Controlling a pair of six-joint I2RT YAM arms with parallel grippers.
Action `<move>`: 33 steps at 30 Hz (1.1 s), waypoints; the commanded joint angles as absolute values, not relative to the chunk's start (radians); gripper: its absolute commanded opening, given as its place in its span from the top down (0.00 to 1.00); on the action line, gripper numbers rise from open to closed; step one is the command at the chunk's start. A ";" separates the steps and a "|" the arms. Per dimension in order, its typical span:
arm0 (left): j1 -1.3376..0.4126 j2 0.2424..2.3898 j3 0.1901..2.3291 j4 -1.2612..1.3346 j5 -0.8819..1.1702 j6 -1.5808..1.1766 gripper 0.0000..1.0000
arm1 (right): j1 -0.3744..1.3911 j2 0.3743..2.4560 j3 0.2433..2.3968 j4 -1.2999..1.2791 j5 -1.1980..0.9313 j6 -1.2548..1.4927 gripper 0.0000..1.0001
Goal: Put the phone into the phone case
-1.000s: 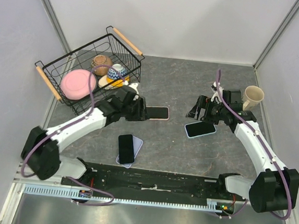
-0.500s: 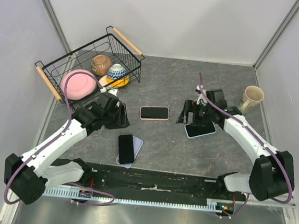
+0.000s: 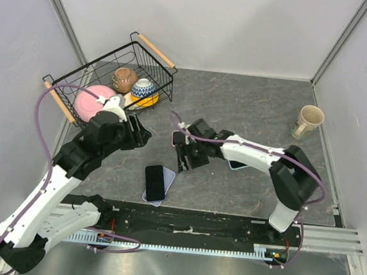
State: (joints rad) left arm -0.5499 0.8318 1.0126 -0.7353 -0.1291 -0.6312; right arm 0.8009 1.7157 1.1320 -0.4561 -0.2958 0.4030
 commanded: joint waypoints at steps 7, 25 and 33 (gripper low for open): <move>-0.545 0.718 1.072 -0.796 -0.229 -0.627 0.36 | 0.963 1.946 1.361 -0.466 -0.129 0.387 0.37; -0.545 0.729 1.071 -0.808 -0.229 -0.618 0.36 | 0.994 2.045 1.376 -0.494 -0.006 0.348 0.89; -0.545 0.776 1.063 -0.795 -0.222 -0.621 0.36 | 0.973 2.005 1.327 -0.528 0.104 0.376 1.00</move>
State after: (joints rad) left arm -0.5491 0.7578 1.0409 -0.8173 -0.2081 -0.6312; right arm 0.9932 2.0068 1.3777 -0.4629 -0.0200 0.3710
